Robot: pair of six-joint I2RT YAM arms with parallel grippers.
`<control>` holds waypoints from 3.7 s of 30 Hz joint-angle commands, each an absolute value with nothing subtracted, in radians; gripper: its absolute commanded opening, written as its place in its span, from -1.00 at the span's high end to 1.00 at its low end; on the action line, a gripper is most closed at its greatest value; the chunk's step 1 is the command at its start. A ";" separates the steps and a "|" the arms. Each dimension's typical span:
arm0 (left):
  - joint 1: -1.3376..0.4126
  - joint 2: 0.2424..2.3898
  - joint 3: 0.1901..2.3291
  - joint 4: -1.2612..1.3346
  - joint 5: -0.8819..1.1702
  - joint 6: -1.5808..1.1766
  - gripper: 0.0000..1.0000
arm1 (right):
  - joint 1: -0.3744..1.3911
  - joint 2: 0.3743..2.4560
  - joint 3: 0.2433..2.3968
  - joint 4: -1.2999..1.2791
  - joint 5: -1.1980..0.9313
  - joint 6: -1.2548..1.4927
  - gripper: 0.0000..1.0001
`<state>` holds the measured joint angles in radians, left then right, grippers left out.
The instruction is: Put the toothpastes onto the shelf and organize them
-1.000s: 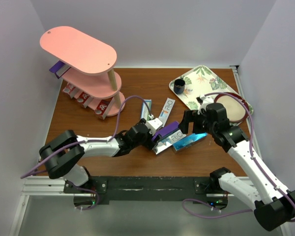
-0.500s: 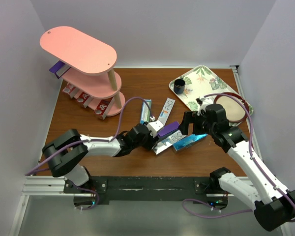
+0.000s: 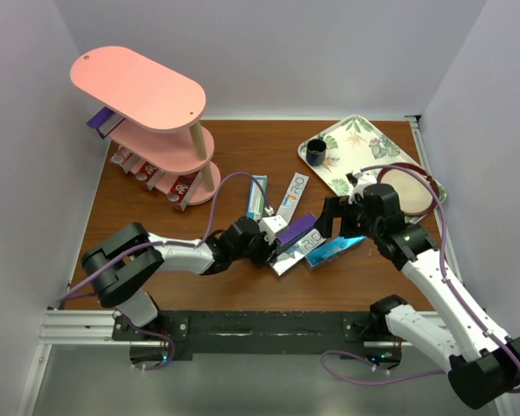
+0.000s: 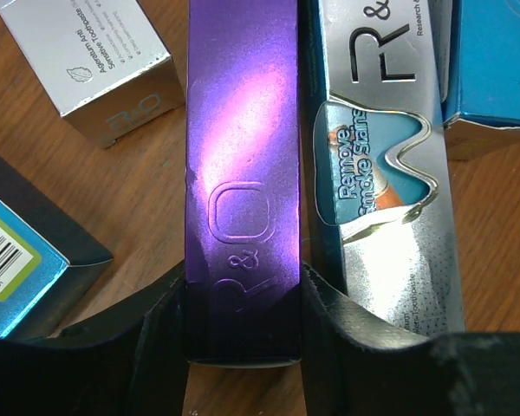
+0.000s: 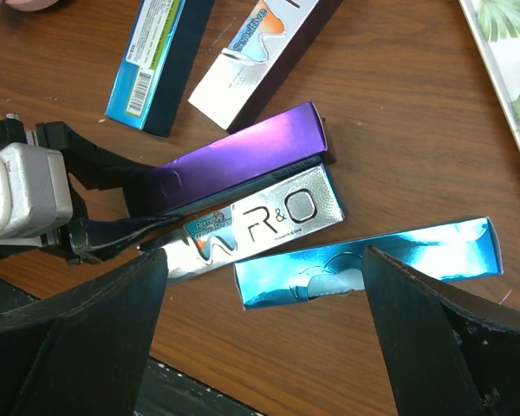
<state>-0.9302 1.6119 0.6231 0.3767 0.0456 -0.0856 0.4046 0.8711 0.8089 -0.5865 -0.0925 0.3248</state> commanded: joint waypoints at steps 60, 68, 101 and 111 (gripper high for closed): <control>-0.546 0.778 0.999 -0.685 -0.413 -0.086 0.77 | 0.400 0.696 0.853 -0.652 -0.051 0.265 -0.97; -0.427 0.851 1.048 -0.655 -0.376 0.041 0.81 | 0.400 0.699 0.847 -0.641 -0.067 0.255 -0.97; 0.236 1.181 1.123 -0.279 0.368 0.313 0.87 | 0.557 0.687 0.836 -0.660 -0.063 0.239 -0.97; 0.278 1.206 1.115 -0.284 0.459 0.396 0.81 | 0.557 0.726 0.810 -0.617 -0.063 0.235 -0.97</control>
<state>0.2691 1.2011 1.1137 -0.3538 0.3908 0.3298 0.5529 0.7158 0.8131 -0.6487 -0.0776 0.2550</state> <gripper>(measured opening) 0.470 0.985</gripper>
